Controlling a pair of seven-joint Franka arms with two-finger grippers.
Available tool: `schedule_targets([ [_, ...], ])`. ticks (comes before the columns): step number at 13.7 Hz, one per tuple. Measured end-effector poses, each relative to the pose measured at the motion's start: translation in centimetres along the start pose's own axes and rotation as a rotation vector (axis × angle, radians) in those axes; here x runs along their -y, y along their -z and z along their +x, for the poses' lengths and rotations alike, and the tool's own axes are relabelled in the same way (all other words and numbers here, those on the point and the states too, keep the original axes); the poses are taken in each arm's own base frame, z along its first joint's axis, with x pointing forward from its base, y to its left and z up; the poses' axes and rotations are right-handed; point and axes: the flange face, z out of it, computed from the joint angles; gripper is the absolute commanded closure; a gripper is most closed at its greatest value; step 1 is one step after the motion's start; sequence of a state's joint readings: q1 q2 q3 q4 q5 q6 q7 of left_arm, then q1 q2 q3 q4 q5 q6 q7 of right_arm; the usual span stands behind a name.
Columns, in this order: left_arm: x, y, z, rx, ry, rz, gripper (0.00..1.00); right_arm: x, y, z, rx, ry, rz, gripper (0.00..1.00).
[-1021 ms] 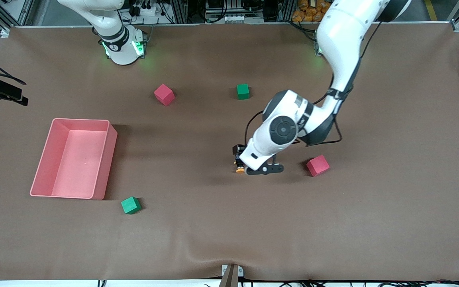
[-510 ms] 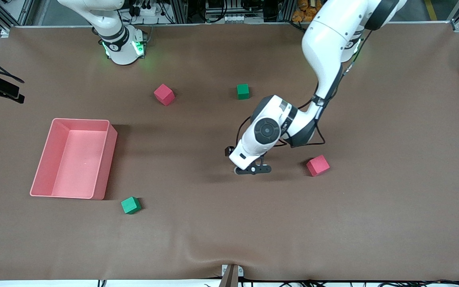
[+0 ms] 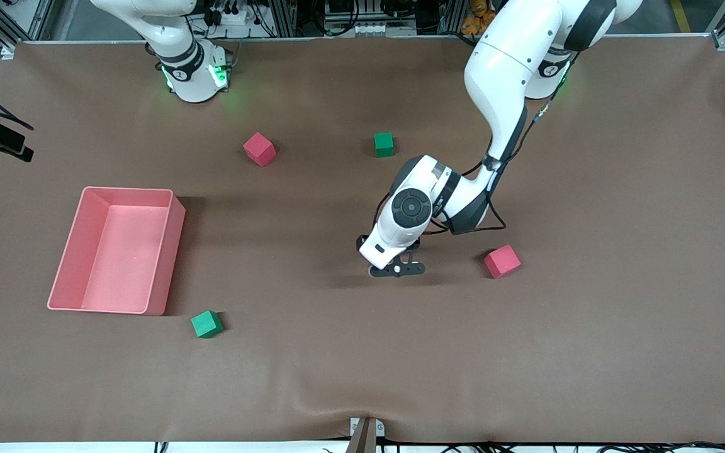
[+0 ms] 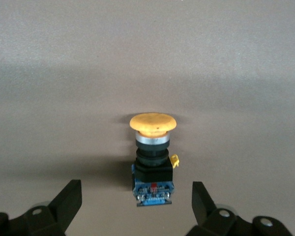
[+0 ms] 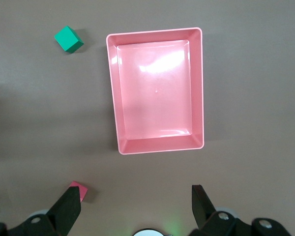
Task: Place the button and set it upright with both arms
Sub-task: 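Grasp the lying button with the left gripper while the right gripper withdraws, then lift the button with the left gripper and turn it cap up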
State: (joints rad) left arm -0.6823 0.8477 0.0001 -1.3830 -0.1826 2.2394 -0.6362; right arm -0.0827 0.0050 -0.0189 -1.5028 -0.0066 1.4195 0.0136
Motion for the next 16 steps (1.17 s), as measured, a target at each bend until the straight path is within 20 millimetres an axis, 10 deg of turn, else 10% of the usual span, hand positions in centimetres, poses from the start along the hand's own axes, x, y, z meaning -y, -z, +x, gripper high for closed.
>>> schedule_targets([
  [9,-0.3,-2.0,-0.4,-0.012,-0.024,0.008,0.14,0.3,-0.1,0.0,0.008,0.005,-0.001,0.0],
  [16,-0.2,-2.2,-0.4,-0.013,-0.025,0.012,0.55,0.5,-0.2,-0.1,0.015,0.01,-0.001,0.0],
])
